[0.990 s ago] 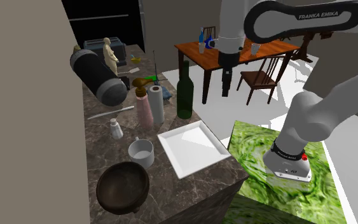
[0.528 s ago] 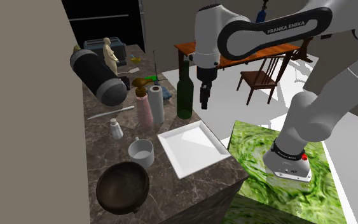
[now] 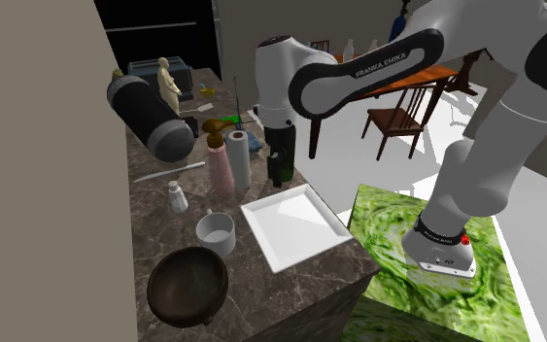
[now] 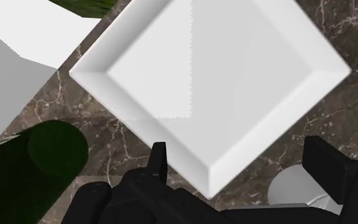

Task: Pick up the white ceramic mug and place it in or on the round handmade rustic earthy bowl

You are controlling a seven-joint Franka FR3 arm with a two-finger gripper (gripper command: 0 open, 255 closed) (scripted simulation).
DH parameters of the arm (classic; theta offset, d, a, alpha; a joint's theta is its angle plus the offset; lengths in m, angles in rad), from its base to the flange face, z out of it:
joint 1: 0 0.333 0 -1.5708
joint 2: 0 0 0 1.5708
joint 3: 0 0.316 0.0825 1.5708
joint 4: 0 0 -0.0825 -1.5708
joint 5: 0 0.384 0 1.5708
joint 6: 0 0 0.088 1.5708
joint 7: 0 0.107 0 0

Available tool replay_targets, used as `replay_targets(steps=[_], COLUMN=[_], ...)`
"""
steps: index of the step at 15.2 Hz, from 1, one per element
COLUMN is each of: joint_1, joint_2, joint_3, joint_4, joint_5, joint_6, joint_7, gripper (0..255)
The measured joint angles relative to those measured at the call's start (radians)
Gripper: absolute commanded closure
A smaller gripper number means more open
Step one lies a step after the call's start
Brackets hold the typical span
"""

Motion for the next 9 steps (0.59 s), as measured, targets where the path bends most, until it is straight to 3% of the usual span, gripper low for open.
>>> replay_targets(steps=[9], joint_1=[0.054], joint_2=[0.351], joint_3=[0.041], joint_4=[0.279], joint_5=[-0.083], joint_6=[0.062], joint_7=[0.153], gripper=[0])
